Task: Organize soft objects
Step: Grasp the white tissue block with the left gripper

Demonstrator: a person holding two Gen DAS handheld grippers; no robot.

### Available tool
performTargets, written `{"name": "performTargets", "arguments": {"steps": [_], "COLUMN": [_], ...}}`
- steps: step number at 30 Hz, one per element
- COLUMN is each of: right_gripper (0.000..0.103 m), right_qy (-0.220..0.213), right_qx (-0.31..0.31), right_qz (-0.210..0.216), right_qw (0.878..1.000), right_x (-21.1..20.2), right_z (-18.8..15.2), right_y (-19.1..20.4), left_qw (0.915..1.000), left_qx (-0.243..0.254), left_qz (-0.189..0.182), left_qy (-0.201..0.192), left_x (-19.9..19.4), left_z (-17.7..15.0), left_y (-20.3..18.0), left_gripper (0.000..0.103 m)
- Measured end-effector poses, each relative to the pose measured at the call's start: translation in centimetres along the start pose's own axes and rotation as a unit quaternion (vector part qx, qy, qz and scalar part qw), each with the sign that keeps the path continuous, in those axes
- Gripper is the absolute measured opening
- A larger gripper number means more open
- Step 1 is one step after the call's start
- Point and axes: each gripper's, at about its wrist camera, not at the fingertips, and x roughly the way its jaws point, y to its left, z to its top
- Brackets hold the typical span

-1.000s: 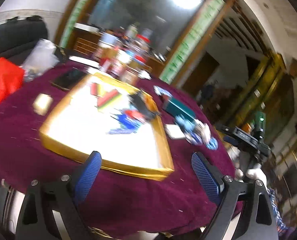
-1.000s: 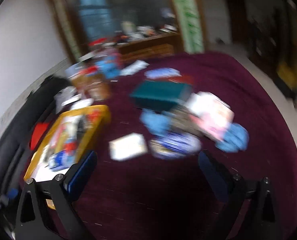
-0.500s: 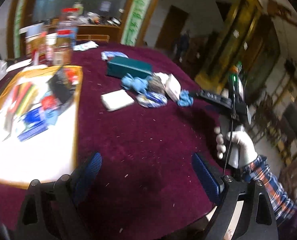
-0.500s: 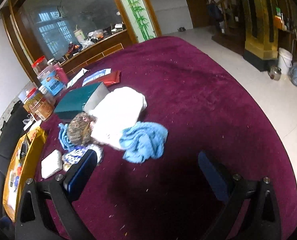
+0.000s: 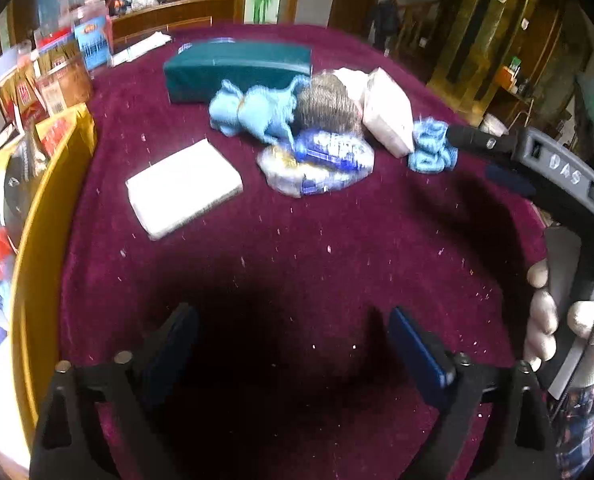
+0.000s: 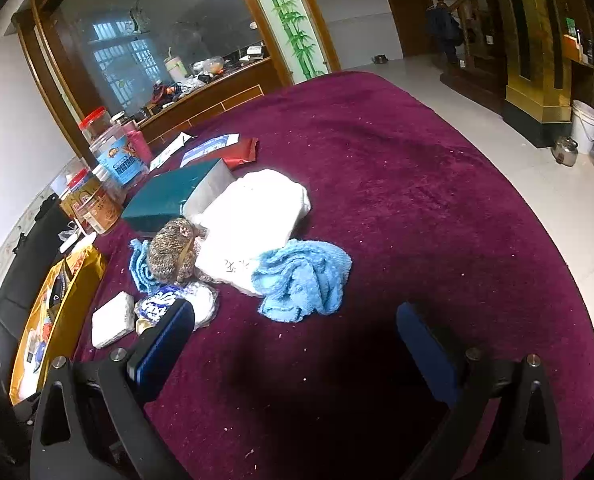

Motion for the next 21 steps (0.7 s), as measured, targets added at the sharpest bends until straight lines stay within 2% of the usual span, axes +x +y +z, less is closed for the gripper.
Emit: {"name": "performTargets", "arguments": {"steps": [4, 10, 11, 12, 13, 15, 16, 19, 21], "right_gripper": [0.101, 0.101, 0.101, 0.101, 0.101, 0.101, 0.101, 0.101, 0.101], "right_qy": [0.006, 0.013, 0.011, 0.011, 0.013, 0.014, 0.015, 0.021, 0.025], "right_qx": [0.013, 0.033, 0.033, 0.032, 0.033, 0.033, 0.033, 0.035, 0.035], "right_qz": [0.001, 0.005, 0.005, 0.004, 0.005, 0.006, 0.006, 0.005, 0.005], "right_qw": [1.000, 0.999, 0.999, 0.999, 0.999, 0.999, 0.999, 0.999, 0.999], "right_x": [0.1, 0.3, 0.2, 0.2, 0.2, 0.2, 0.2, 0.3, 0.5], "right_z": [0.0, 0.0, 0.0, 0.0, 0.0, 0.0, 0.0, 0.0, -0.1], "right_y": [-0.5, -1.2, -1.2, -1.3, -1.3, -1.3, -1.3, -1.3, -1.4], "left_qw": [0.9999, 0.9979, 0.9977, 0.9974, 0.9976, 0.9985, 0.9989, 0.9967, 0.9947], "left_qx": [0.009, 0.048, 0.052, 0.057, 0.056, 0.038, 0.036, 0.070, 0.083], "left_qz": [0.007, 0.041, 0.038, 0.033, 0.017, -0.019, -0.019, 0.042, 0.060], "left_qy": [0.003, 0.015, 0.021, 0.029, 0.037, 0.034, 0.023, -0.010, -0.001], "left_x": [0.5, 1.0, 1.0, 1.1, 0.9, 0.1, -0.5, -1.1, -0.3], "left_z": [-0.3, -1.0, -1.0, -0.8, -0.4, 0.6, 1.6, 4.3, 5.7], "left_y": [-0.5, -1.9, -1.9, -1.9, -1.5, -0.3, 0.6, 2.1, 3.2], "left_gripper": [0.102, 0.102, 0.101, 0.094, 0.091, 0.090, 0.090, 0.090, 0.090]}}
